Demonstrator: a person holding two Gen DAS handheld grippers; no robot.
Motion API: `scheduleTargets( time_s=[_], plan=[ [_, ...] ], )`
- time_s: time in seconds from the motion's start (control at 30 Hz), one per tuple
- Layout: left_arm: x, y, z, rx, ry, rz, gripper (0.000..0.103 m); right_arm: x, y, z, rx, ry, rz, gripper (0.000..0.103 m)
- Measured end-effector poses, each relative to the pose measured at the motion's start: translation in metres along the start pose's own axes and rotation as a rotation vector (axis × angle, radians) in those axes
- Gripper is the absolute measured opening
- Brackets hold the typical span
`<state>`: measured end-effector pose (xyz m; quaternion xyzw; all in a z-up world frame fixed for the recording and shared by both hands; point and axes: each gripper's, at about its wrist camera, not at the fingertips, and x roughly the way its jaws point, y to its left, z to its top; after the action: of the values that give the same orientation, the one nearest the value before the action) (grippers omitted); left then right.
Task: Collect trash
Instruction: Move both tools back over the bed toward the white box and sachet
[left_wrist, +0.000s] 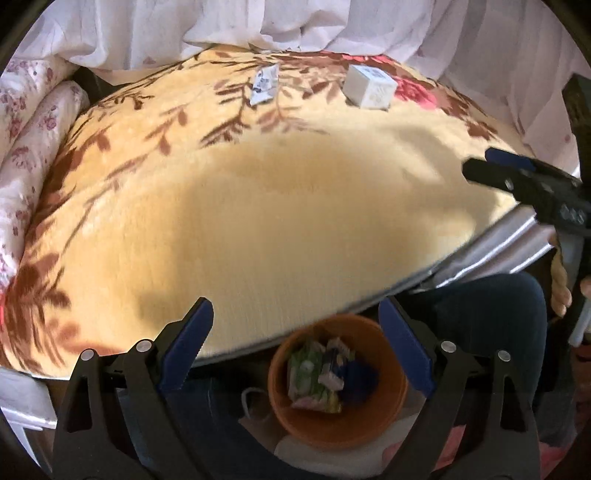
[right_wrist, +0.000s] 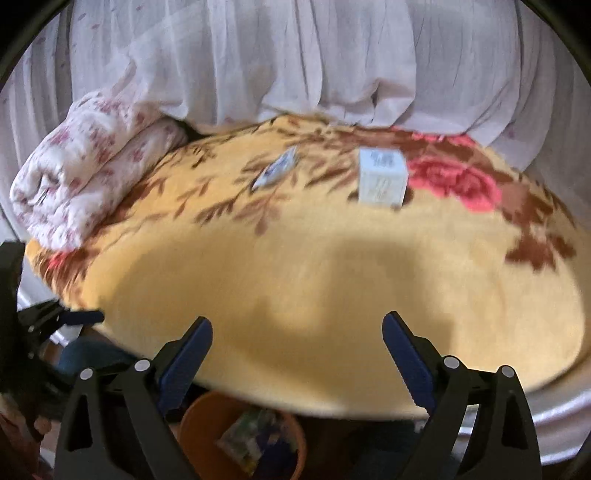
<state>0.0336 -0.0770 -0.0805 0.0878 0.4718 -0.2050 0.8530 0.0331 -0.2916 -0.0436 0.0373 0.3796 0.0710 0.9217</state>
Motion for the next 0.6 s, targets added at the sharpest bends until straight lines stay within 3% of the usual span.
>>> scheduleTargets(
  time_s=[0.6],
  plan=[
    [0.032,0.018,0.057,-0.031,0.04,0.001,0.089,0.108,-0.058,0.101,0.092,0.017,-0.074,0.092]
  ],
)
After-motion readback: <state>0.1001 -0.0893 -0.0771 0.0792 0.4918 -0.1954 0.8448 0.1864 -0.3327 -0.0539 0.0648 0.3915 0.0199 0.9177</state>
